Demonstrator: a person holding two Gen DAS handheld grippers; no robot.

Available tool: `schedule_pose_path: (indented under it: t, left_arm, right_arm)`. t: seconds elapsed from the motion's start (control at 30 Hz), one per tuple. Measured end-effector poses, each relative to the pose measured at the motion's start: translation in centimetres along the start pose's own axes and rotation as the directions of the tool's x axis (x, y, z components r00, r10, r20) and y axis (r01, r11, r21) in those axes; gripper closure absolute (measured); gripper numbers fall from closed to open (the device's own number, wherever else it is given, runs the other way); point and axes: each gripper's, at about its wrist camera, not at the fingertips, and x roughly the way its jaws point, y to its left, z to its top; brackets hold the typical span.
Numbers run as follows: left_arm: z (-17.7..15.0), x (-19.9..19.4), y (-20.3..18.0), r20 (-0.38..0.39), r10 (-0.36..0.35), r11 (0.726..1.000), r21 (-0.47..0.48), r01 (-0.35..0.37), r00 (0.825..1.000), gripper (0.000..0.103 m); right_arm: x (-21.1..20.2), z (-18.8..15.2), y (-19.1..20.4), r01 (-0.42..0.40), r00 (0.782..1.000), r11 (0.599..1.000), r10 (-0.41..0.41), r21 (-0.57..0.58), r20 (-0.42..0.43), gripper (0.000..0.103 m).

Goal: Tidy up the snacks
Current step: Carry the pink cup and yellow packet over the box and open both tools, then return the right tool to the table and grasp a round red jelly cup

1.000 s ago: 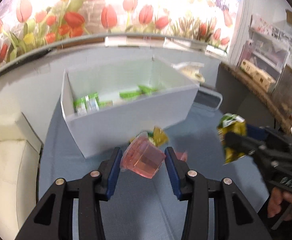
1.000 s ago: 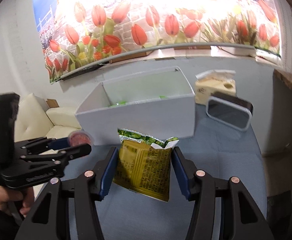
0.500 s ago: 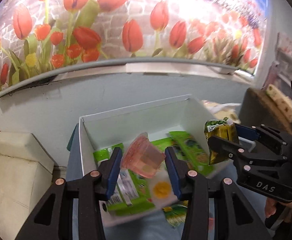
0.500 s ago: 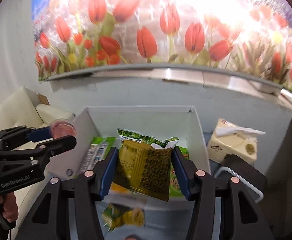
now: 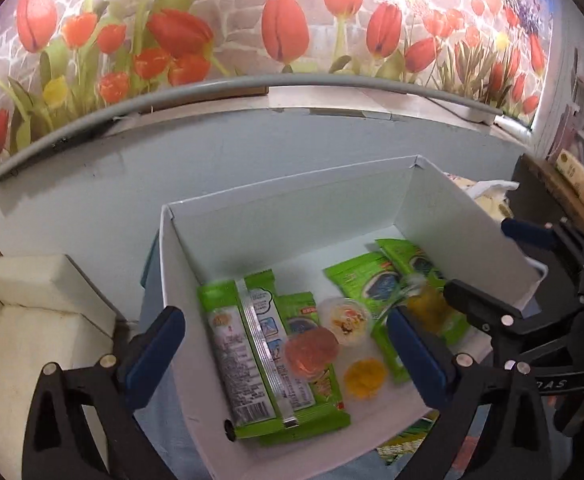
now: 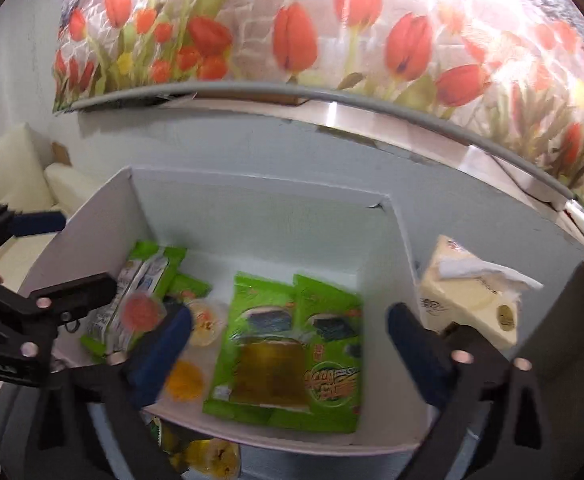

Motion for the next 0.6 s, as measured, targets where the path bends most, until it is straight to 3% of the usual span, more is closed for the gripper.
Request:
schedule_pose_path:
  t: [0.2,0.43,0.6]
  left_arm:
    - [-0.2,-0.6,-0.6,0.005,-0.001,1.0,0.023,0.001,1.0,0.0]
    - [-0.9,-4.0,-0.4,0.06,0.001,1.0,0.025,-0.003,0.998,0.0]
    - [-2.3,-7.5,-1.3,0.106,-0.002,0.999,0.045,-0.002,0.994,0.0]
  right_arm:
    - [-1.1,-0.1,-0.6,0.004,1.0,0.999,-0.005,0.038,0.019,0.0]
    - [-4.0,0.0,-0.6,-0.026,0.997,0.995,0.019,0.092,0.08,0.0]
    - [-7.6,-2.7,0.0,-0.07,0.992,0.993,0.059,0.092,0.114,0.0]
